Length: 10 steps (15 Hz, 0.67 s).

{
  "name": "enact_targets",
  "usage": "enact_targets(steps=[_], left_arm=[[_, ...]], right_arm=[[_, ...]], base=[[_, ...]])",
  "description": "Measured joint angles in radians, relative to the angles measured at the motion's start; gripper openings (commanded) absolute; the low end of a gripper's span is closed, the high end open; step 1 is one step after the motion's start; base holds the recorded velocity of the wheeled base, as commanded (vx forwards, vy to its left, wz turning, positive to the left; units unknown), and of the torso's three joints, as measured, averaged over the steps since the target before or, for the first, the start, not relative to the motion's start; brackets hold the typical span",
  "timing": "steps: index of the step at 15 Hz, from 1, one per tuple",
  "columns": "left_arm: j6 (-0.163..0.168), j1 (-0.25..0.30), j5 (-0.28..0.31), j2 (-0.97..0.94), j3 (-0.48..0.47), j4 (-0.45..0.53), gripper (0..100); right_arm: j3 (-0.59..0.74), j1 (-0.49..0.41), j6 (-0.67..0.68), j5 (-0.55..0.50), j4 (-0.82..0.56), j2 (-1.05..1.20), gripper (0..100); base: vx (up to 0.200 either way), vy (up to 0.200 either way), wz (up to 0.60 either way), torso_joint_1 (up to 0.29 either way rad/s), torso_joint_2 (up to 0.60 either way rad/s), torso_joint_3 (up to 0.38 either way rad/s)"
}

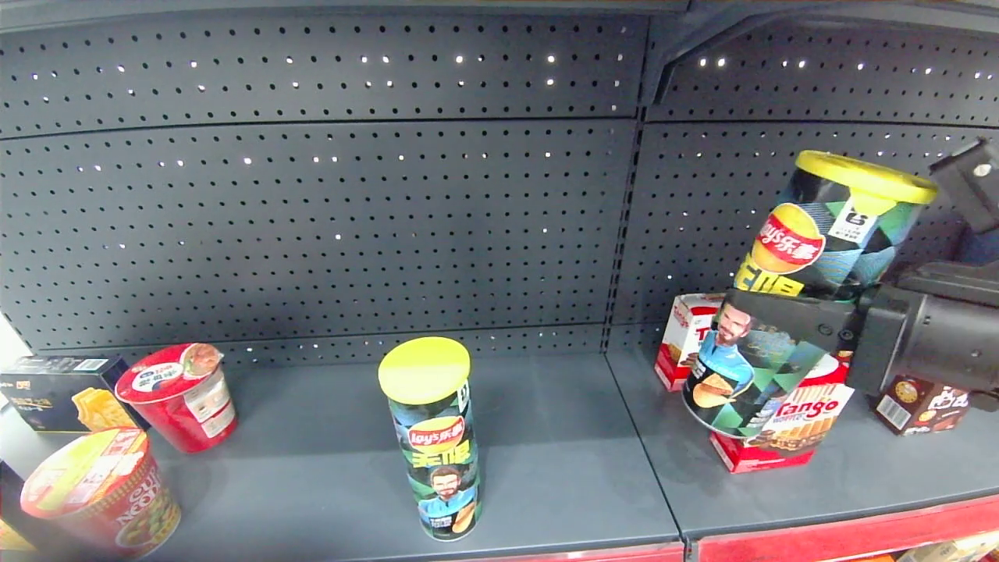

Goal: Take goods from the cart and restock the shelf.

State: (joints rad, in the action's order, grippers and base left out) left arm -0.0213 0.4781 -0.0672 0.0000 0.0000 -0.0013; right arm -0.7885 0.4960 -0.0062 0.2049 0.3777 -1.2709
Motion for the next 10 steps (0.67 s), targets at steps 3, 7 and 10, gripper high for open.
enact_targets(steps=[3, 7, 10], left_arm=[[0.0, 0.0, 0.0, 0.0, 0.0, 0.0, 100], [0.0, 0.0, 0.0, 0.0, 0.0, 0.0, 100], [0.0, 0.0, 0.0, 0.0, 0.0, 0.0, 100]], right_arm=[[-0.014, 0.068, -0.02, -0.09, 0.09, -0.122, 0], [-0.129, 0.143, -0.032, -0.281, 0.124, -0.314, 0], [-0.208, 0.135, -0.032, -0.287, 0.154, -0.41, 0]], base=[[0.0, 0.0, 0.0, 0.0, 0.0, 0.0], [0.0, 0.0, 0.3, 0.002, 0.0, 0.002], [0.0, 0.0, 0.0, 0.0, 0.0, 0.0]])
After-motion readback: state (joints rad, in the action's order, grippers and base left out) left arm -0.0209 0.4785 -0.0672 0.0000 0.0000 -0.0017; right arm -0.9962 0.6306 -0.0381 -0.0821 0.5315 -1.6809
